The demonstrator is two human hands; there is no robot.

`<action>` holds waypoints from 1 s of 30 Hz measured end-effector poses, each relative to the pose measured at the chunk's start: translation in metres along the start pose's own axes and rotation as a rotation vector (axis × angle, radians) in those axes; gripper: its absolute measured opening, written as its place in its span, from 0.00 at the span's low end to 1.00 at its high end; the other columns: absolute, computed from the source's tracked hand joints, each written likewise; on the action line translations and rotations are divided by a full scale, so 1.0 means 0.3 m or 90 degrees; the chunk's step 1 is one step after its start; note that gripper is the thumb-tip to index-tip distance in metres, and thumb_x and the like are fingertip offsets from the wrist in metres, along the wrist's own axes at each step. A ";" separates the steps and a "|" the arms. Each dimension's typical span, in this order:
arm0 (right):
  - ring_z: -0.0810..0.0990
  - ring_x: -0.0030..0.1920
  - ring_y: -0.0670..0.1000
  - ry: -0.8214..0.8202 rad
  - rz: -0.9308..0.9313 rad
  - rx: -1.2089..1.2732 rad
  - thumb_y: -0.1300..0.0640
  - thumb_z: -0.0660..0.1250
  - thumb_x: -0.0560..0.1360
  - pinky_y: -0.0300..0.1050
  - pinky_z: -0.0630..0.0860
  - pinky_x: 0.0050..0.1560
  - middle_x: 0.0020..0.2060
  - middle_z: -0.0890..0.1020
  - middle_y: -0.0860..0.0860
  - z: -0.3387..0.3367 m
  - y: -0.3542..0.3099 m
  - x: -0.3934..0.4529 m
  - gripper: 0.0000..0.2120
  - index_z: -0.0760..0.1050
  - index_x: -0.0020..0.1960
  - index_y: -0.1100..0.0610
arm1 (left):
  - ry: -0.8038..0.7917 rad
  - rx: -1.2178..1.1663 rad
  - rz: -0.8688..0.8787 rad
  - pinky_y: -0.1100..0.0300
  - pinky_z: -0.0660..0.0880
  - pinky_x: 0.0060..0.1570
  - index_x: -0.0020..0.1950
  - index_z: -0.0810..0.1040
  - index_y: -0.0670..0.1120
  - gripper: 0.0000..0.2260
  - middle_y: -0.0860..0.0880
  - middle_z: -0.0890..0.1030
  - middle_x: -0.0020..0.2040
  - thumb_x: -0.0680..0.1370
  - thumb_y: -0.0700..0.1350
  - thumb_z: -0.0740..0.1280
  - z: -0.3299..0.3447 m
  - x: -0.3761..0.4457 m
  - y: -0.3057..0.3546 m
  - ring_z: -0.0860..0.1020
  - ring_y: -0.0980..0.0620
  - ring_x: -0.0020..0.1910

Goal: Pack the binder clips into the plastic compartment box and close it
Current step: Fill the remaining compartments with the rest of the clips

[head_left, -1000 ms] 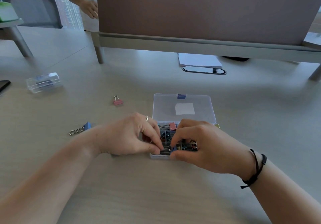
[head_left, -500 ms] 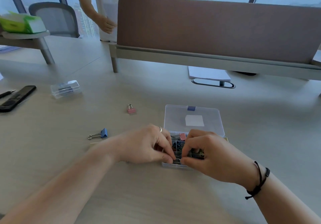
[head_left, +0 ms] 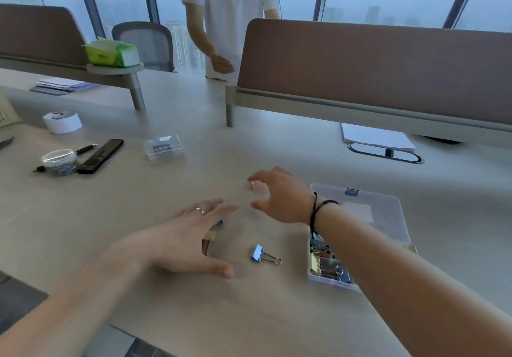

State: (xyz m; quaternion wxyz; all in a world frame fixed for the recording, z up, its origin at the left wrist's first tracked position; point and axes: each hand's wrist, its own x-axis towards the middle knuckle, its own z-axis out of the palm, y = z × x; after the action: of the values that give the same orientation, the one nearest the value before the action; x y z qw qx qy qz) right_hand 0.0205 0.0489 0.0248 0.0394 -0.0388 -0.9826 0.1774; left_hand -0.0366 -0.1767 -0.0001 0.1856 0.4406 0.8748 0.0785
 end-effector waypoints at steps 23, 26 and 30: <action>0.73 0.42 0.46 -0.045 -0.028 0.028 0.59 0.62 0.73 0.41 0.72 0.47 0.44 0.74 0.46 0.021 -0.088 -0.167 0.11 0.78 0.50 0.47 | 0.421 0.134 0.110 0.58 0.63 0.29 0.29 0.59 0.50 0.22 0.53 0.68 0.31 0.77 0.63 0.53 0.119 0.069 0.010 0.68 0.49 0.28; 0.74 0.41 0.45 -0.019 -0.032 0.044 0.58 0.63 0.73 0.40 0.74 0.47 0.43 0.75 0.46 -0.002 -0.084 -0.235 0.10 0.79 0.49 0.47 | 0.460 0.099 0.144 0.58 0.65 0.25 0.30 0.59 0.50 0.21 0.51 0.69 0.26 0.77 0.60 0.57 0.134 0.082 0.003 0.68 0.46 0.25; 0.76 0.39 0.44 0.043 -0.017 0.087 0.59 0.64 0.74 0.31 0.71 0.41 0.43 0.77 0.44 -0.027 -0.044 -0.298 0.09 0.79 0.47 0.46 | 0.436 -0.038 0.109 0.56 0.64 0.29 0.32 0.61 0.50 0.23 0.52 0.66 0.25 0.74 0.67 0.59 0.129 0.067 0.012 0.66 0.53 0.27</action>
State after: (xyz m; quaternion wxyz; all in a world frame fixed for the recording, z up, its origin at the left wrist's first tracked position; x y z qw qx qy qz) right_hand 0.1094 0.0312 0.0314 0.0772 -0.0291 -0.9667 0.2422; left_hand -0.0296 -0.1595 -0.0396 -0.1125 0.4551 0.8433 0.2627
